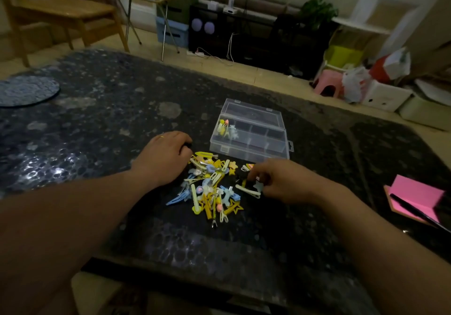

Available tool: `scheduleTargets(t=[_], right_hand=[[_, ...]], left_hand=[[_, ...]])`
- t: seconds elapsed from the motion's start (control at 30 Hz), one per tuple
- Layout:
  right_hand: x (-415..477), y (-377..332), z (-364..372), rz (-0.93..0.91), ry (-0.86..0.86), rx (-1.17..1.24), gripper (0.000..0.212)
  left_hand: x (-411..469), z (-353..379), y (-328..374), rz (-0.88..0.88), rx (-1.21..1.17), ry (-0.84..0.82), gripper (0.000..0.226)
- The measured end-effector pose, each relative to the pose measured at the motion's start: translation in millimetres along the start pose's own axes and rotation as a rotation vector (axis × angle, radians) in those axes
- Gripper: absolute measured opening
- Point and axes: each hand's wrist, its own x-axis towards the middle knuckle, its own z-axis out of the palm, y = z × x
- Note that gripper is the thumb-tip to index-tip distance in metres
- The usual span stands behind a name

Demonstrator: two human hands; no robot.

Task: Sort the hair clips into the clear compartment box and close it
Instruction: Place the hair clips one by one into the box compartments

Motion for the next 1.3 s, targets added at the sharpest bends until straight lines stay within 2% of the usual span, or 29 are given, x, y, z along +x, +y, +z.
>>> scheduleTargets(t=[0.2,0.3,0.43,0.5,0.57,0.73,0.97,1.13,1.23,1.3], right_hand=[[4.7,-2.6,-1.4,-0.048,0.032,-0.023,0.013],[2.2,0.8,-3.5,-0.016,0.091,0.077,0.01],[13.6,0.4,-20.2,0.048,0.37,0.329,0.009],[36.1,-0.7,-30.6,0.086,0.527,0.387,0.007],[64.1,-1.0,-40.4,0.128,0.613,0.399,0.008],[128.2,3.8,-49.9,0.254,0.538,0.299,0.007],[153.9,4.4,-32.1,0.381,0.467,0.124,0.022],[132.5,3.9,-17.4,0.328,0.638,0.261,0.016],[116.3,2.8,-5.2,0.312,0.613,0.181,0.025],[110.3,5.5,-3.0,0.306,0.59,0.214,0.03]], left_hand=[[-1.3,-2.6,1.2,-0.006,0.012,-0.011,0.053],[-1.5,-1.3,0.2,0.0,0.02,-0.001,0.051],[-1.2,1.4,-1.7,0.01,0.021,0.024,0.051],[-1.3,2.3,-2.4,0.022,0.021,0.026,0.055],[-0.4,2.7,-2.8,0.029,0.019,0.025,0.057],[-0.1,4.5,-5.1,0.024,0.018,0.029,0.053],[-1.0,8.5,-7.4,0.03,0.005,0.022,0.053],[-0.4,8.2,-5.2,0.032,0.006,0.03,0.045],[-1.5,8.2,-5.4,0.033,0.007,0.031,0.047],[-1.3,7.3,-4.9,0.032,0.001,0.025,0.049]])
